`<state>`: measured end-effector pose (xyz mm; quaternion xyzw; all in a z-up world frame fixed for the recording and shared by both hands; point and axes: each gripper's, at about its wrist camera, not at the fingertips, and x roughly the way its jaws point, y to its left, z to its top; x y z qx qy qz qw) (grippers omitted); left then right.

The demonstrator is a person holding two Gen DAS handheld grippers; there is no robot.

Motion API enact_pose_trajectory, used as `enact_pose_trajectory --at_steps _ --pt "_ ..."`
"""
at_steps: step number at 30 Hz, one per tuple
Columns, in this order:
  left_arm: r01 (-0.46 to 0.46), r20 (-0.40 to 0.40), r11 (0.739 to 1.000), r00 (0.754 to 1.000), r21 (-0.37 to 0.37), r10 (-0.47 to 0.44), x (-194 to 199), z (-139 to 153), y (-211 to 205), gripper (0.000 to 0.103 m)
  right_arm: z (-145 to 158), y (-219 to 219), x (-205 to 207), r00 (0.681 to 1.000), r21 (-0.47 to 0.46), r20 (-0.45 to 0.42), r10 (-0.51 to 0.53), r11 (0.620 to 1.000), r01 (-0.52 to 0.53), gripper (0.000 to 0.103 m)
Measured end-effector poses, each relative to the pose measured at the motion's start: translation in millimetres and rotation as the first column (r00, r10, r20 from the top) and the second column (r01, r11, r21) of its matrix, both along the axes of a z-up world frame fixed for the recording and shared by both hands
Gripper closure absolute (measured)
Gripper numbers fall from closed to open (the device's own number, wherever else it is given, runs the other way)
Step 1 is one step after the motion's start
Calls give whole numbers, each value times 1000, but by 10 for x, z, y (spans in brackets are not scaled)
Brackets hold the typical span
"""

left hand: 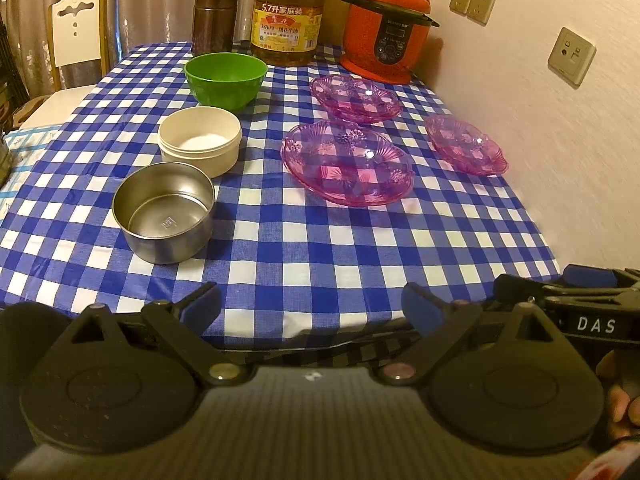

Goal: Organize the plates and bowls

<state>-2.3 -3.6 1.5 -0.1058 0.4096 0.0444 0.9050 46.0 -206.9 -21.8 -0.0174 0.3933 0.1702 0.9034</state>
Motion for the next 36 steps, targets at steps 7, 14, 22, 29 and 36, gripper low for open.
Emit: enact_pose_trajectory --at_steps 7,14,22,29,36 --pt "-1 1 1000 1000 -1 1 -4 -6 2 8 0 -4 4 1000 0 1 1 1000 -1 0" --pt "1 2 1000 1000 -4 -1 -3 6 -12 8 -1 -5 1 1000 -2 2 -1 1000 1 0" --pt "2 2 1000 1000 -4 -2 -7 4 -8 8 -5 -19 1 1000 -4 5 -3 1000 3 0" --pt "1 1 1000 1000 -7 -1 -8 8 -11 8 -10 -22 3 1000 -2 6 -4 1000 4 0" --pt "1 2 1000 1000 -6 -1 -8 5 -8 8 -10 -22 2 1000 -3 6 -5 1000 5 0"
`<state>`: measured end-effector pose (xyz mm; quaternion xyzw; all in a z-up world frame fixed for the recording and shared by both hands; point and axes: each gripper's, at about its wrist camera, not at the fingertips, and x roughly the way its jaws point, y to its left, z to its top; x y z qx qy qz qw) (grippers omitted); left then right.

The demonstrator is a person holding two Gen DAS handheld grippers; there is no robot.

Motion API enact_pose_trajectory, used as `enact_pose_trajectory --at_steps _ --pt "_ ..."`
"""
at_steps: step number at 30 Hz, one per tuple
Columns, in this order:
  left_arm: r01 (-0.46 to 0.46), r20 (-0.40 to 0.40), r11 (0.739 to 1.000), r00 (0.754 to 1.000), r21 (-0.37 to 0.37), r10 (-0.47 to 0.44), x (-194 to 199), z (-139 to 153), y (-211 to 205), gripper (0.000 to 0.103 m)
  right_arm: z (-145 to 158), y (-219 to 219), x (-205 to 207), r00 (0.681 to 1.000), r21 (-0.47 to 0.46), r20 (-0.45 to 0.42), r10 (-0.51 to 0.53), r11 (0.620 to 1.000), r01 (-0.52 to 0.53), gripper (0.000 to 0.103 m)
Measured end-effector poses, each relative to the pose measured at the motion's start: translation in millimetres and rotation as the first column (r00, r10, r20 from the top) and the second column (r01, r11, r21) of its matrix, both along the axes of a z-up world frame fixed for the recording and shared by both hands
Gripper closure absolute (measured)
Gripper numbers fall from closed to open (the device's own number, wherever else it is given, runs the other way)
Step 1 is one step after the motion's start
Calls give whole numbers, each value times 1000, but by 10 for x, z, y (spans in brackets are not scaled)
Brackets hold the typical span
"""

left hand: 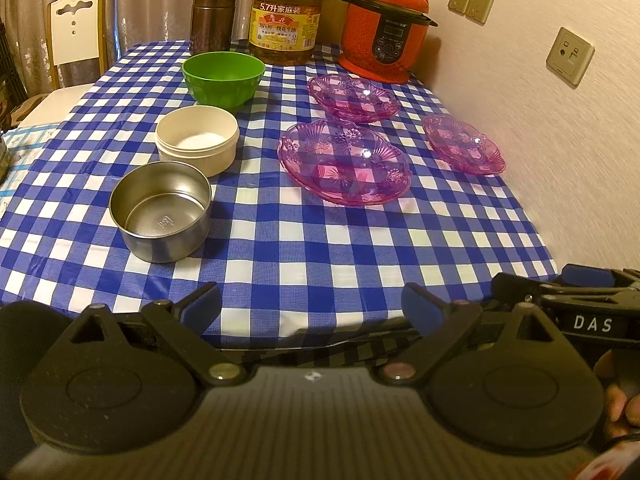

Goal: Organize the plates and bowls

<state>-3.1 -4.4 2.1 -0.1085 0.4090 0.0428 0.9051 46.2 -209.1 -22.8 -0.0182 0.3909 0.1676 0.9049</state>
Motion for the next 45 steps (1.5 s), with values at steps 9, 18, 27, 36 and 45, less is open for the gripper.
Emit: enact_pose_trajectory --at_steps 9,18,27,36,45 --pt "0 0 1000 1000 -1 0 0 -6 7 8 -2 1 -1 1000 0 0 -1 1000 1 0" --pt "-4 2 1000 1000 -5 4 1 0 9 8 0 1 0 1000 -1 0 -1 1000 1 0" --pt "-34 28 997 999 -63 36 126 61 104 8 15 -62 112 1000 34 6 -23 999 23 0" --pt "-44 66 988 996 -148 54 539 73 327 8 103 -101 445 999 118 40 -32 993 27 0" --pt "-70 113 984 990 -165 89 1030 -106 460 9 25 -119 948 996 221 47 -74 973 62 1"
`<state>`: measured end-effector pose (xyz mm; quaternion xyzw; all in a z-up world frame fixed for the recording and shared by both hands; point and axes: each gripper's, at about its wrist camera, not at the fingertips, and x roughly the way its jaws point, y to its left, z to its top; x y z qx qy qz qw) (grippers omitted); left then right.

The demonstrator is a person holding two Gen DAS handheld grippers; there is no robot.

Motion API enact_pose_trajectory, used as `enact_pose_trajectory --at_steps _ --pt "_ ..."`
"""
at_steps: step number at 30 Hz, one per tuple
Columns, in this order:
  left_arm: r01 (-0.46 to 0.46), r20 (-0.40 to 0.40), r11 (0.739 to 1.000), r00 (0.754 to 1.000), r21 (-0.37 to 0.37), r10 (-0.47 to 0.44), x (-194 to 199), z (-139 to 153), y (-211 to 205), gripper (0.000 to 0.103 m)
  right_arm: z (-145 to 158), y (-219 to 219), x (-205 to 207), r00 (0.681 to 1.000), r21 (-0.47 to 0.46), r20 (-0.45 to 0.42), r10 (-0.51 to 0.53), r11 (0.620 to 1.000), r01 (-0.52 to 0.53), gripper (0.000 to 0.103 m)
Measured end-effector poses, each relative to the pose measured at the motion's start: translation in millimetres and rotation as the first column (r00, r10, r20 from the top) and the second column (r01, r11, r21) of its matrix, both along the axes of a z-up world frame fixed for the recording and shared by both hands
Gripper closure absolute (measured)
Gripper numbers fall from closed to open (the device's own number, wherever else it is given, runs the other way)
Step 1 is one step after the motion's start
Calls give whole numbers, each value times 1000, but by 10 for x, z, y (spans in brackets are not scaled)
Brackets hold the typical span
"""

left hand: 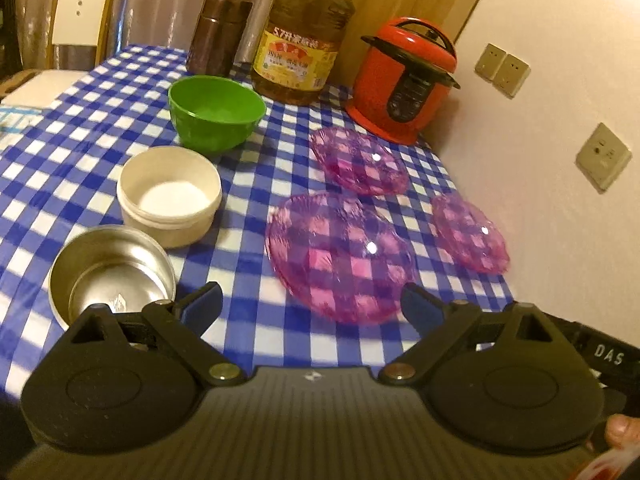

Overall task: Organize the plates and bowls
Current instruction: 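Reach the right gripper to the large pink plate's rim and close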

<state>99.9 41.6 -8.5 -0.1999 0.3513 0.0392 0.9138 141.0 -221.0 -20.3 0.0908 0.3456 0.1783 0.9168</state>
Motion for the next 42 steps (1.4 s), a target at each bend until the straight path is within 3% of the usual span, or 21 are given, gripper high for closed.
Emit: enact_pose_trajectory --at_steps 8,11,14,28,42 --pt "-16 -8 999 1000 -32 16 437 -278 34 15 -208 85 429 1000 29 -14 -20 999 21 2" --pt "-24 -24 999 999 -28 23 573 -404 20 18 -308 128 605 999 43 -25 -26 999 27 18" --pt "-37 -33 999 999 -20 36 670 -511 16 21 -445 184 789 998 46 -53 -21 999 24 25" --pt "-89 -51 996 995 -9 88 934 -846 72 43 -867 254 1161 991 70 -134 -2 997 12 52" --pt "-118 -51 993 992 -12 117 985 -924 150 71 -954 371 1233 991 78 -133 28 997 -18 78"
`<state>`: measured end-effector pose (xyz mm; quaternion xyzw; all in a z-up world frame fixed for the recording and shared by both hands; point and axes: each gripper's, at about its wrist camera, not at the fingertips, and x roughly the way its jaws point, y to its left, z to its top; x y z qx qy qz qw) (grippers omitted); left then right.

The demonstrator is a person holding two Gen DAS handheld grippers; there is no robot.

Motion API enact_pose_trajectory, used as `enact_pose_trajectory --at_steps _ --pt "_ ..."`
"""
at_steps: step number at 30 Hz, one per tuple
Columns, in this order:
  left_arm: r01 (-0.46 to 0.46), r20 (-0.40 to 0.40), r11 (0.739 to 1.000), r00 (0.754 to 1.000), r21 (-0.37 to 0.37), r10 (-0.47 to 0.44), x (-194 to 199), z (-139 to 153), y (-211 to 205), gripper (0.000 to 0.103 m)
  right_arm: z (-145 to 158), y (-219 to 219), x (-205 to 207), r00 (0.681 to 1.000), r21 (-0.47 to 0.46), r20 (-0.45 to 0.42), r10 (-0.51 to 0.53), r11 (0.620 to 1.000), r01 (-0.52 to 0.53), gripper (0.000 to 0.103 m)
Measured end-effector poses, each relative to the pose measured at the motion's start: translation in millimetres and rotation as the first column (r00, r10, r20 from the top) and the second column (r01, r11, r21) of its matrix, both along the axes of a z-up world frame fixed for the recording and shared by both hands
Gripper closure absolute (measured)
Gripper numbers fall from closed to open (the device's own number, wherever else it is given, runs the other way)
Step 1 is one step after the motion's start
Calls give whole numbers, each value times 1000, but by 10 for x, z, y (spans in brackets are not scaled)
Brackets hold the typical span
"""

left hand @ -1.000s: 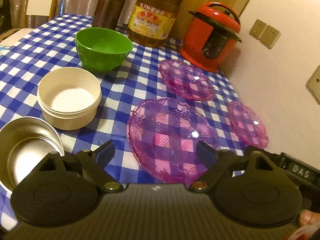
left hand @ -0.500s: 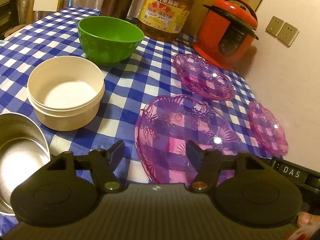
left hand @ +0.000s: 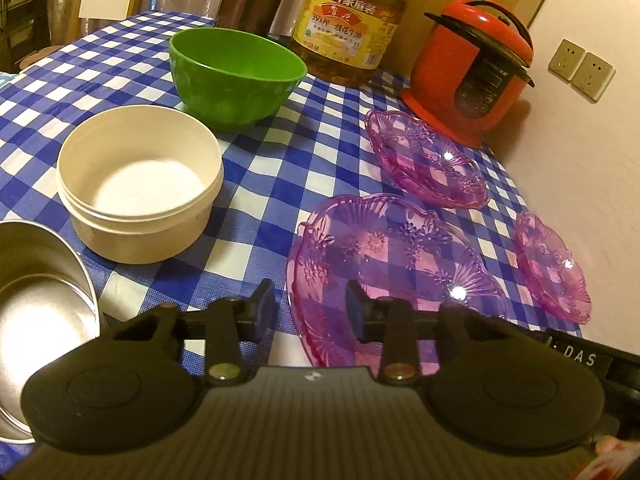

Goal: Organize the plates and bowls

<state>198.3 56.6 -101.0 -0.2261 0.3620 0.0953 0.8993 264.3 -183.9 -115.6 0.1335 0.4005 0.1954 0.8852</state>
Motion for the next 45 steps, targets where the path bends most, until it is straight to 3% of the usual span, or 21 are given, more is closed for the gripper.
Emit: enact_pose_trajectory --at_steps 11,17,24,34,45 --pt "4 -14 1000 1000 3 -4 18 -21 -26 83 -7 -8 7 1000 10 -5 -2 1000 2 94" --pt "3 -23 1000 1000 9 -3 11 -21 -31 91 -3 -18 -2 1000 8 -7 -9 1000 9 95" --pt "22 -18 999 1000 34 -22 3 52 -67 92 31 -50 -22 1000 14 -6 -18 1000 18 95" --pt "59 14 997 998 39 -60 53 282 -177 93 281 -169 -116 998 24 40 -54 998 53 95" --pt "116 81 992 989 51 -120 307 819 -402 93 762 -409 -173 978 74 134 -157 986 148 95"
